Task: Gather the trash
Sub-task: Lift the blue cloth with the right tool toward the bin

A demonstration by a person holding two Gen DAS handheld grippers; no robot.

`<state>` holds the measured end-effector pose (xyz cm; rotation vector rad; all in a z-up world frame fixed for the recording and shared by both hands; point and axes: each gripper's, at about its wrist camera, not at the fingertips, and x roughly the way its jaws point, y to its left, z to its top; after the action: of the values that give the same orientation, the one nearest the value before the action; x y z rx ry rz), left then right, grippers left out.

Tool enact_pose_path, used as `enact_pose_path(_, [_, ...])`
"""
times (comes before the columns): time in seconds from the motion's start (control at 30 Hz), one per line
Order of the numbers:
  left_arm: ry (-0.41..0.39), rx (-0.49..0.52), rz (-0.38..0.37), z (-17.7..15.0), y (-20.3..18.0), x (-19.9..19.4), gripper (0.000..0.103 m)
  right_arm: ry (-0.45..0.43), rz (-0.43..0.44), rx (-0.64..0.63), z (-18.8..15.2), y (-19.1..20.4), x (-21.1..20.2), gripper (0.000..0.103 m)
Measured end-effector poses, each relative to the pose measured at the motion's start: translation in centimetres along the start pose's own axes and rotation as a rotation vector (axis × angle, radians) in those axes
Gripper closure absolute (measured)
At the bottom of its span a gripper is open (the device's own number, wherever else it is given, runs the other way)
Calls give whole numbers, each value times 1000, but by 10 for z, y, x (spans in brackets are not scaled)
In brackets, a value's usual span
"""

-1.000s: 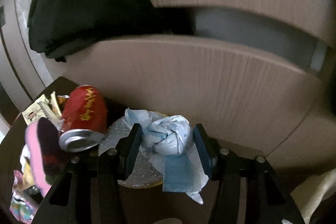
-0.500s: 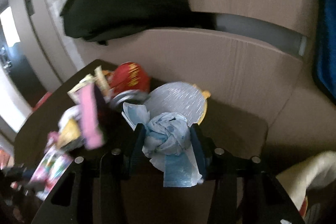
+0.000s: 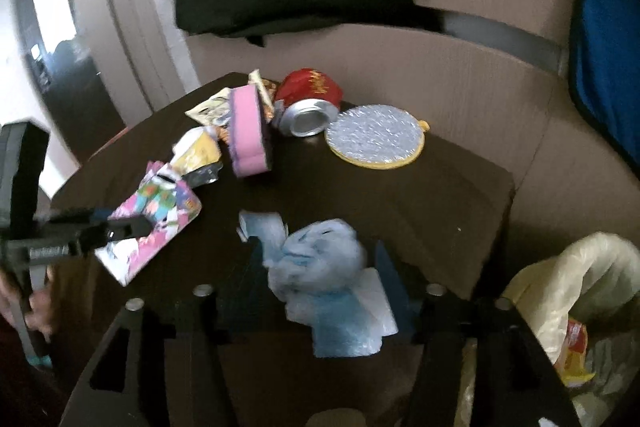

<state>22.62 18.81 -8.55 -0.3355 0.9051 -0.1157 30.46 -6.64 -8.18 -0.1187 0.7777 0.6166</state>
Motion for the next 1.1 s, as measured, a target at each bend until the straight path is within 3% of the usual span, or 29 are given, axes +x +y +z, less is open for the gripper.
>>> enact_pose_path(0.2, [2,3,-6,0,-1,0,63,-26,34,-10,-6,-5,-1,35])
enact_pose_path(0.37, [9,8,-3,0,0,0,63,51,100,75,-13,-14,23,34])
enact_pose_path(0.6, [-14,35,6,1,-2,-5,63,122,238,53,-31,12,23,34])
enact_pose_path(0.77, [-12,33,7,1,-1,-4,63,80,98,-101,-33,28,17,34])
enact_pose_path(1.0, [1,10,11,-2,3,-2,63,59,34,-234,-24,42,24,37])
enact_pose_path(1.1, [-2,7,12,-2,4,-3,63,34,60,-272,-18,42,14,37])
